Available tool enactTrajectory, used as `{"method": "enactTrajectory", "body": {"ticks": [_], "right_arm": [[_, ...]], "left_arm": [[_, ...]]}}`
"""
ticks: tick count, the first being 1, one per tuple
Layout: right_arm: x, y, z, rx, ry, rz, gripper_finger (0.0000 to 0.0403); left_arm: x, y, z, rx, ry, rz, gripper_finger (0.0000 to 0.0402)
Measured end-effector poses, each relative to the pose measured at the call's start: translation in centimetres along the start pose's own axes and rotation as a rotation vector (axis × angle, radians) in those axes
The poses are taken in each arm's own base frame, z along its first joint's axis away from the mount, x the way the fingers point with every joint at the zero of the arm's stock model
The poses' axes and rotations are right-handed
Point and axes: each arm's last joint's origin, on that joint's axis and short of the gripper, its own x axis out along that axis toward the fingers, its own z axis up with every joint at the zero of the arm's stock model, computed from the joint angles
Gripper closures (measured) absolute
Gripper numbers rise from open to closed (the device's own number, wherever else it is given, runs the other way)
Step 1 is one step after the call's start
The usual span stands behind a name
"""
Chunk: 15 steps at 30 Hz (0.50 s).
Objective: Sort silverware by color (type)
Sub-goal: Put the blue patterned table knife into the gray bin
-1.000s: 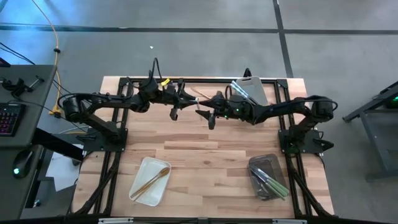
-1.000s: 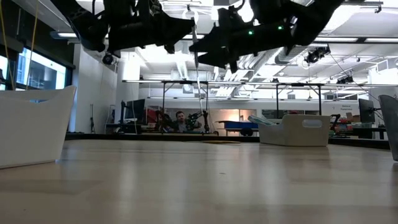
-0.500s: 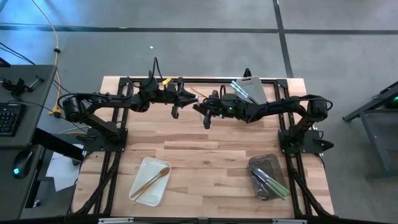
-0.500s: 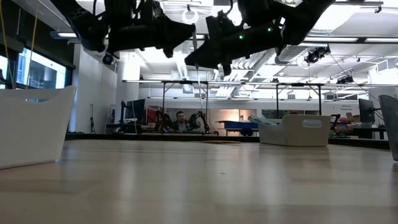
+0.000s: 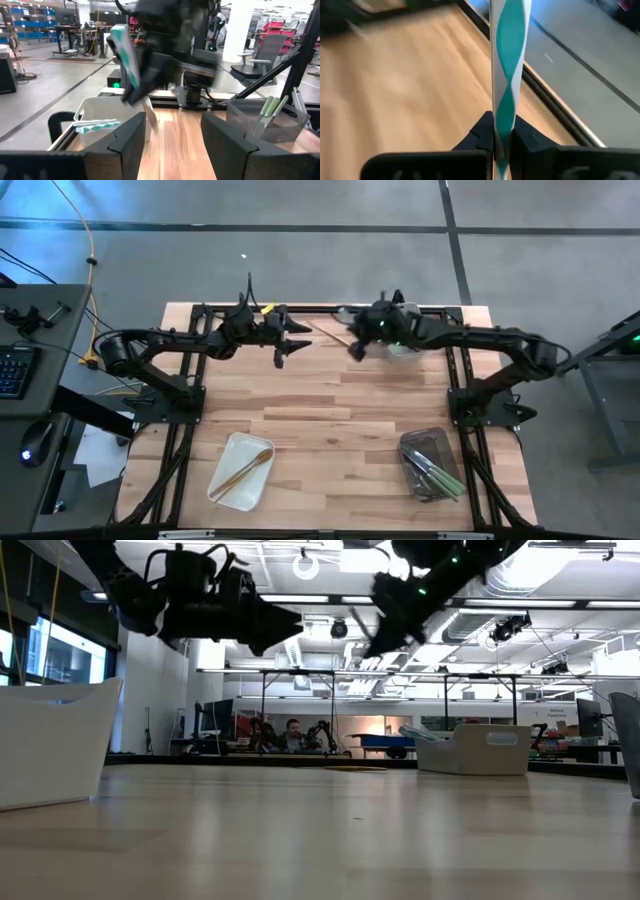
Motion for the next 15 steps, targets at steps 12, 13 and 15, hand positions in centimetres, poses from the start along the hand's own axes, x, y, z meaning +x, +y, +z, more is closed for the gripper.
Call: {"method": "enactTrajectory", "body": {"ticks": [12,13,15], "right_arm": [[-0.9,-8.3,-3.7,-0.046,0.409,-0.210,0.0399],[-0.7,-8.8,-3.8,-0.043,0.412,-0.218,0.0400],[-0.5,-9.6,-4.2,-0.038,0.441,-0.225,0.0400]], "left_arm": [[-1.8,-0.8,-2.8,-0.026,0.028,0.016,0.0243],[-1.9,-0.9,-2.9,-0.027,0.031,0.017,0.0243],[-2.0,-0.9,-3.1,-0.031,0.037,0.019,0.0243]]}}
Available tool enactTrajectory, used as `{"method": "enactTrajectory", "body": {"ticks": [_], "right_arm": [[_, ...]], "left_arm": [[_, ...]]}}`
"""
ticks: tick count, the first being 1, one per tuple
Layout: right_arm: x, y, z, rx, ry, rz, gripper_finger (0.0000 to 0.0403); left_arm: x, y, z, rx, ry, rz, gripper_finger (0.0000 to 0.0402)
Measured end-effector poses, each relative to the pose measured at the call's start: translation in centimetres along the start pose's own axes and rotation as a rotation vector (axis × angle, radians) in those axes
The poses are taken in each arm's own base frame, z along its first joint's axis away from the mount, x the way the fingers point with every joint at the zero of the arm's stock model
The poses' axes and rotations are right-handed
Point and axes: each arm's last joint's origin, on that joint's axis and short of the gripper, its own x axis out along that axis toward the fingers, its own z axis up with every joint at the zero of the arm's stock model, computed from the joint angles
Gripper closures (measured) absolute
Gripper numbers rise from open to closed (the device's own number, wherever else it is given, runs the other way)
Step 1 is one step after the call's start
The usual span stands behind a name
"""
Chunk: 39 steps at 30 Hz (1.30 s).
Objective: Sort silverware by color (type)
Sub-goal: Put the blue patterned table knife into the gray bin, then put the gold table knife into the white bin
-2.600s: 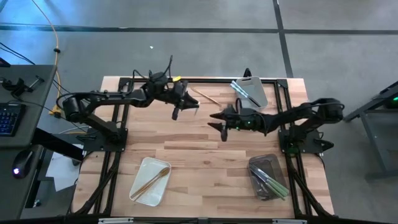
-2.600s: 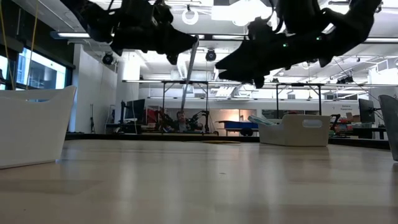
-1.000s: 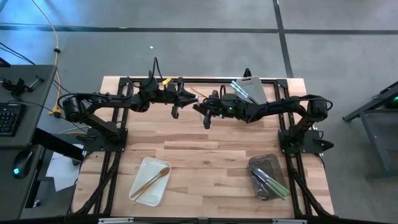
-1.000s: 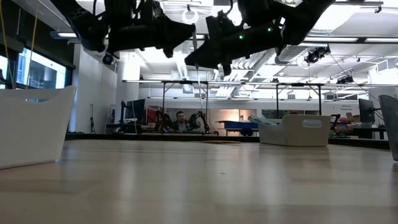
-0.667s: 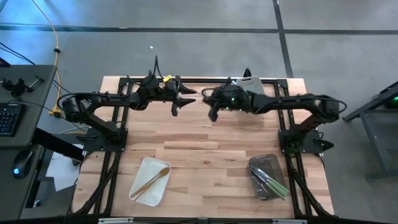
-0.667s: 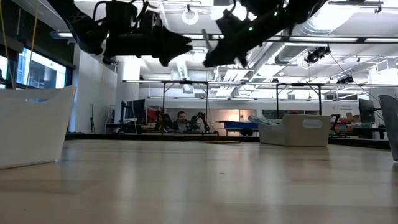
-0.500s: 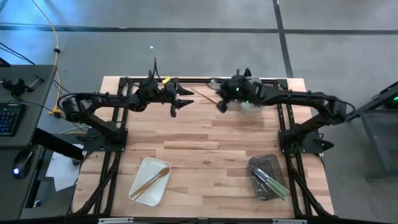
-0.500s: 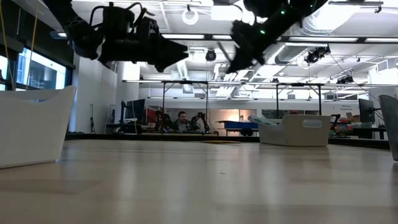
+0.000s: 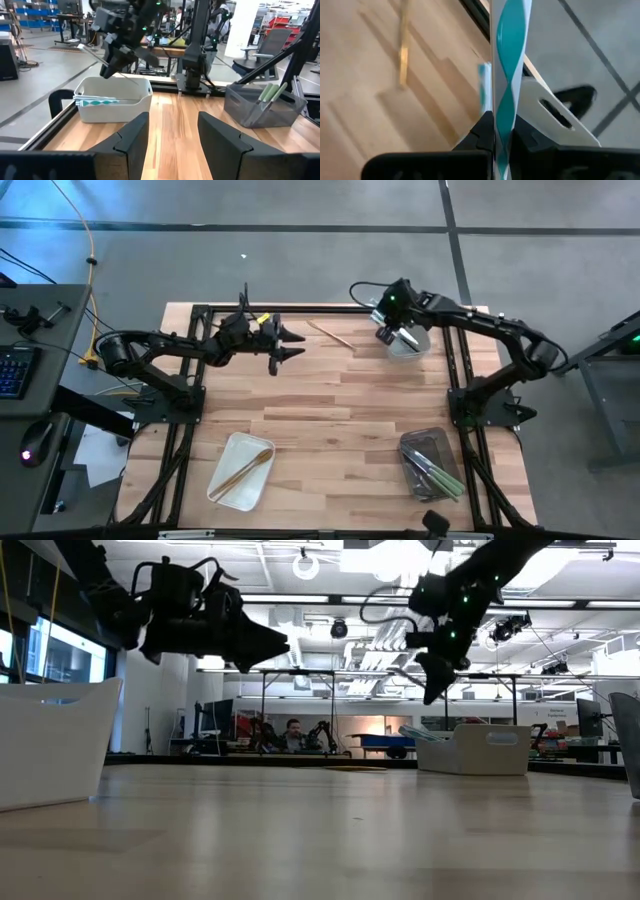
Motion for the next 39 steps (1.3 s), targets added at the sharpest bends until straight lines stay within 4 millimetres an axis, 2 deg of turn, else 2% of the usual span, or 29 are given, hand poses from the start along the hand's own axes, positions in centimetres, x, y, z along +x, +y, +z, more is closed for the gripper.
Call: {"method": "enactTrajectory", "body": {"ticks": [7,12,18,22,25,28,31,35,39], "right_arm": [[2.7,-0.9,-0.6,0.004,0.088,0.024,0.0400],[3.6,-0.9,-0.8,0.020,0.116,0.027,0.0392],[3.2,-0.9,-1.3,0.050,0.170,0.006,0.0340],[2.2,-1.0,-1.2,0.041,0.155,-0.060,0.0304],[1.1,-0.7,-0.4,0.072,0.113,-0.038,0.0288],[0.2,0.5,1.1,0.083,0.030,0.084,0.0288],[0.3,2.7,2.4,0.043,-0.080,0.209,0.0304],[2.0,5.3,3.3,0.048,-0.116,0.277,0.0326],[4.4,6.7,3.1,0.074,-0.068,0.289,0.0322]], "left_arm": [[-0.1,-0.2,-0.3,-0.005,0.009,-0.005,0.0243],[-0.1,-0.2,-0.3,-0.008,0.015,-0.006,0.0243],[-0.1,-0.2,-0.4,-0.013,0.024,-0.007,0.0243],[-0.1,-0.2,-0.5,-0.017,0.031,-0.008,0.0243],[0.0,-0.3,-0.6,-0.023,0.043,-0.011,0.0243],[0.2,-0.6,-0.7,-0.022,0.046,-0.024,0.0243],[0.4,-1.1,-0.9,-0.016,0.055,-0.035,0.0243],[0.8,-1.4,-1.4,-0.018,0.074,-0.023,0.0243],[1.1,-1.8,-1.7,-0.022,0.083,-0.040,0.0243]]}}
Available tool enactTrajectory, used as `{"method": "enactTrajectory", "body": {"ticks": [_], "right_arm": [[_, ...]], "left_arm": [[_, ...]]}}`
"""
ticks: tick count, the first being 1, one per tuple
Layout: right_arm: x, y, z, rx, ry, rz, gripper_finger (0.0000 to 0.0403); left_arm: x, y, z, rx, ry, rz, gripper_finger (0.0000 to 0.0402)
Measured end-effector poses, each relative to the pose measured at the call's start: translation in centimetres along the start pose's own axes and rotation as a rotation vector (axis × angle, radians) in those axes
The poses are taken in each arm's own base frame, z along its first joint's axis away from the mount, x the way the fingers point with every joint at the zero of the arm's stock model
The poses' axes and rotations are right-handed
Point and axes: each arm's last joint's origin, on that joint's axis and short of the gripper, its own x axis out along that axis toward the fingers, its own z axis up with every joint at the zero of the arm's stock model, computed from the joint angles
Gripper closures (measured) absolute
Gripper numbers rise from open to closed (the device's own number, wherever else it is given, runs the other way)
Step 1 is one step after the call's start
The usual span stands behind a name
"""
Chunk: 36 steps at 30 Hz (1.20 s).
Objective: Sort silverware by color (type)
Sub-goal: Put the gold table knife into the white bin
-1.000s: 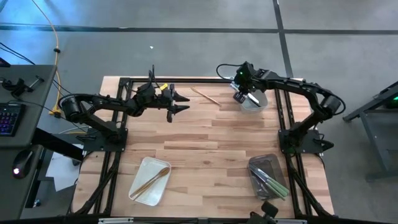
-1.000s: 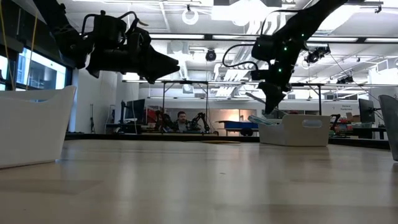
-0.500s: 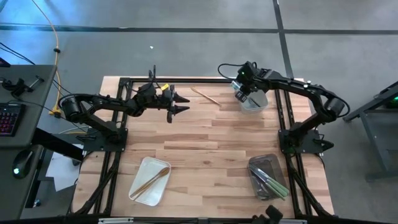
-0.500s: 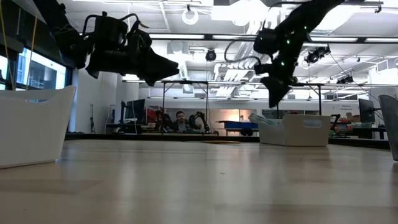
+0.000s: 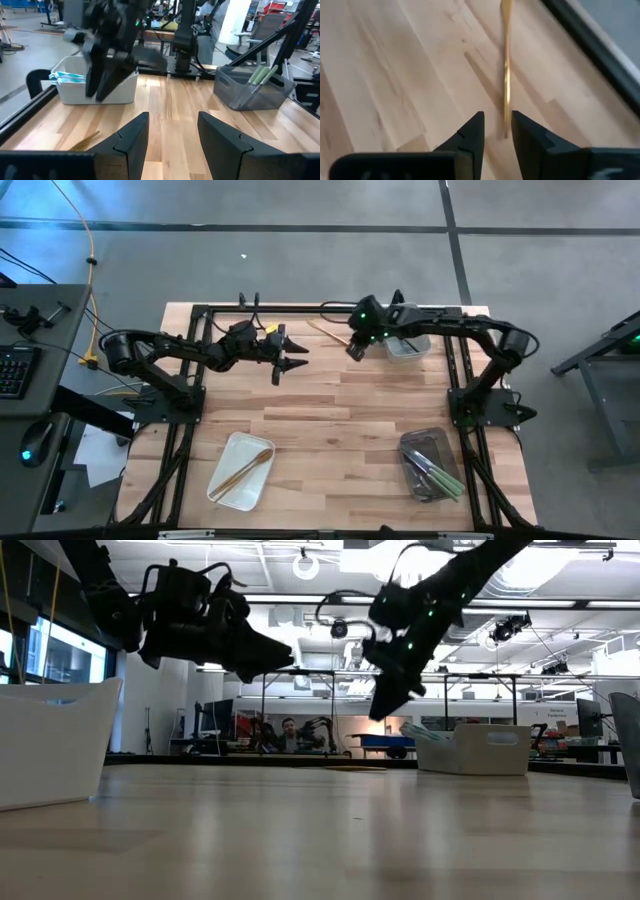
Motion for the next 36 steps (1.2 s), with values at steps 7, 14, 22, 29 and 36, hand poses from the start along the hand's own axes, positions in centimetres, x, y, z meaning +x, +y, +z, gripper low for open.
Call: {"method": "enactTrajectory", "body": {"ticks": [7,14,22,29,36], "right_arm": [[4.0,0.3,-1.5,0.059,0.114,-0.003,0.0279],[6.3,0.2,-2.7,0.105,0.188,-0.046,0.0283],[7.1,0.2,-3.0,0.119,0.206,-0.054,0.0355],[7.0,1.4,-3.1,0.102,0.214,0.055,0.0394],[6.0,2.6,-1.6,0.093,0.152,0.028,0.0354]], "left_arm": [[0.1,-0.3,-0.1,-0.002,0.008,-0.012,0.0243],[0.1,-0.3,-0.5,-0.021,0.046,-0.011,0.0243],[0.1,-0.3,-0.9,-0.042,0.088,-0.009,0.0243],[0.1,-0.3,-1.0,-0.043,0.092,-0.009,0.0243],[0.1,-0.3,-1.2,-0.055,0.111,-0.008,0.0243]]}}
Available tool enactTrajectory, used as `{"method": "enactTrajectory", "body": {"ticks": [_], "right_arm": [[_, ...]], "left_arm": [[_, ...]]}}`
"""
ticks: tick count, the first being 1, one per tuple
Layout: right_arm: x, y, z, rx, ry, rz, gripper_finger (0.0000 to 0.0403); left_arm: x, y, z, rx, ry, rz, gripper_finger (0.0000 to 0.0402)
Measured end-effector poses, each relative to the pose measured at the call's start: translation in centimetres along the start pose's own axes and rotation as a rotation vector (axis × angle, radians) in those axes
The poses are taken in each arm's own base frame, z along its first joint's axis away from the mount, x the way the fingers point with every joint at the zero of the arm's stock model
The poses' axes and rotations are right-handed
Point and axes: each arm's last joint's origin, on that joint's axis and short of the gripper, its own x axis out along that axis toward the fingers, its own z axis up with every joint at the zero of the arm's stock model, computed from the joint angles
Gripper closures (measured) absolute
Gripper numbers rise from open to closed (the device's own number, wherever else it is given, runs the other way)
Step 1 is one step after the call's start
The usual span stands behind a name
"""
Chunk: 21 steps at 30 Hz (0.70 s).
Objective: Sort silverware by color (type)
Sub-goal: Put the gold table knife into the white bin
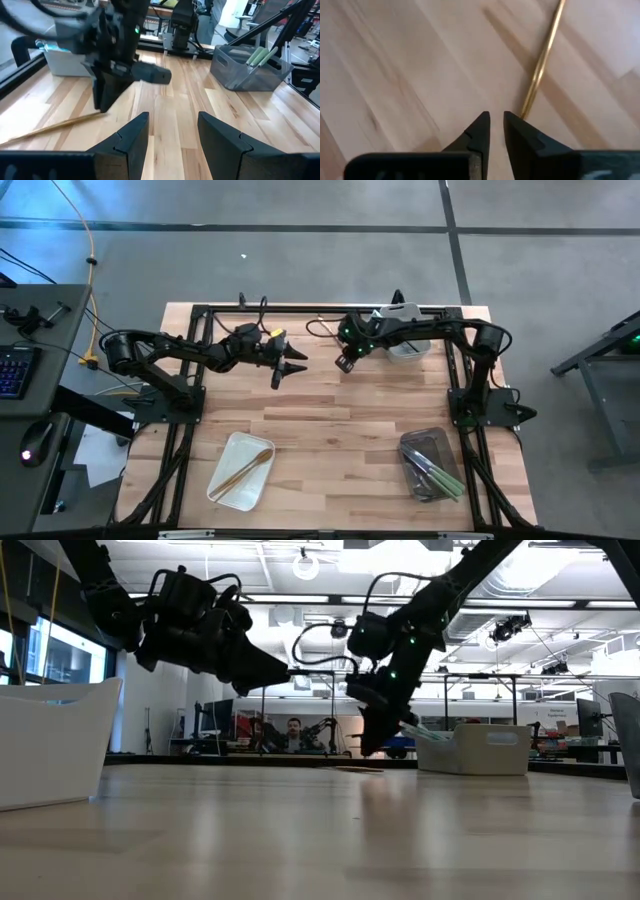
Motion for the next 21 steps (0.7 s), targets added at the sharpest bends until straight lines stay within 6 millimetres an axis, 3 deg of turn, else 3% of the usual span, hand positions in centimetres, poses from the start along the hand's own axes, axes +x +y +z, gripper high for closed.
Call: {"method": "enactTrajectory", "body": {"ticks": [12,21], "right_arm": [[-0.3,-0.7,1.2,0.045,-0.097,-0.116,0.0333],[2.0,-0.8,0.8,0.100,-0.088,-0.116,0.0333]], "left_arm": [[0.5,-0.8,-0.6,0.003,0.061,0.073,0.0243],[0.8,-1.4,-1.0,0.004,0.093,0.143,0.0243]]}}
